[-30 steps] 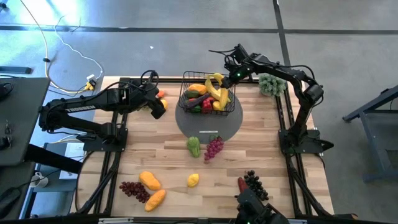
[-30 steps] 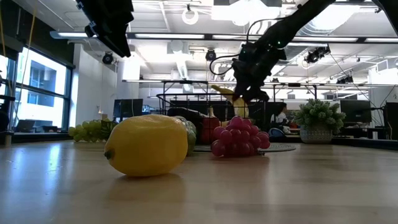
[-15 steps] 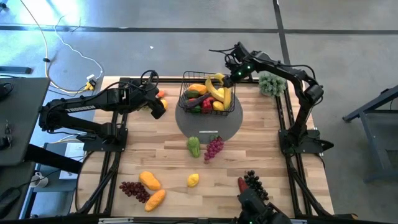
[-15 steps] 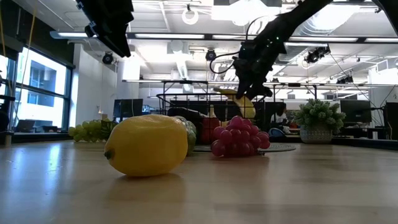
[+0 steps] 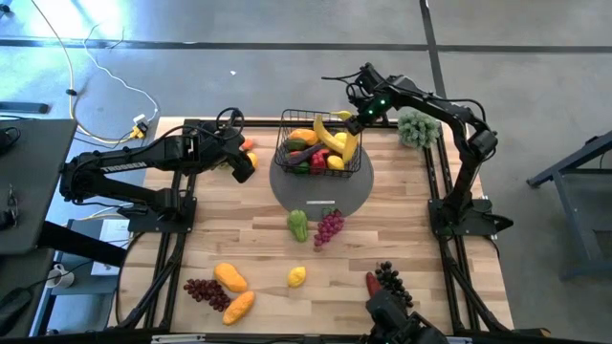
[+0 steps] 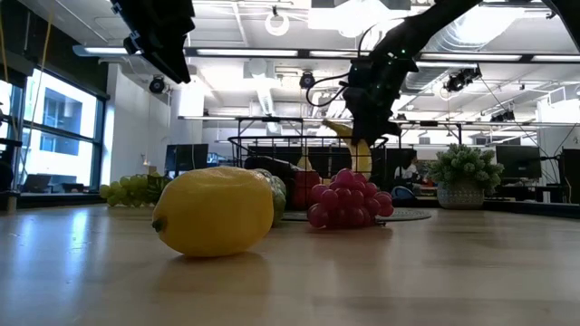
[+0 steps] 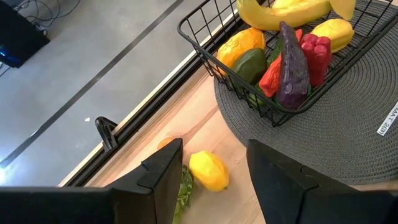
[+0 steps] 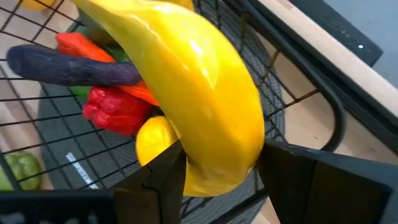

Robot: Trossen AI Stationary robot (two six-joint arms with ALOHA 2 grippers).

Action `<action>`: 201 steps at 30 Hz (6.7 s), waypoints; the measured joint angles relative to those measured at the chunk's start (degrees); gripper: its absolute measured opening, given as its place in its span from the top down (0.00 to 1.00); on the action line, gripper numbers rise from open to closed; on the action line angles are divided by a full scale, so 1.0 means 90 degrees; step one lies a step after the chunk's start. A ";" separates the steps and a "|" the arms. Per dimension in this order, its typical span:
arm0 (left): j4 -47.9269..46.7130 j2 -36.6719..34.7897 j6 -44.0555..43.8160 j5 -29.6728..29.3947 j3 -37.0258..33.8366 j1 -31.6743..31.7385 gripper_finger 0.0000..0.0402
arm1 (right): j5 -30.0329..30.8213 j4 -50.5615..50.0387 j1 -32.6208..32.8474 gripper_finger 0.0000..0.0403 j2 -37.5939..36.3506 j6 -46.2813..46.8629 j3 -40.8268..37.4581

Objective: Build produce basket
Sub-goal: Put the yellow banana into the wire basket, then put the yellow mango into the wire basket

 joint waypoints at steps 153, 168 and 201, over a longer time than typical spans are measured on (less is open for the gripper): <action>0.0491 0.4238 -0.0400 0.3507 0.0000 -0.6130 0.57 | 0.2679 -0.1799 0.5501 0.43 -0.0459 0.3997 0.1486; -0.0136 0.3286 0.0063 0.2905 -0.0002 -0.4895 0.57 | 0.3211 -0.1797 0.5080 0.43 -0.0461 0.3500 0.1484; 0.3808 0.1621 0.3483 0.1989 0.0007 0.0672 0.57 | 0.3087 -0.0971 0.2547 0.43 -0.0792 0.1821 0.1484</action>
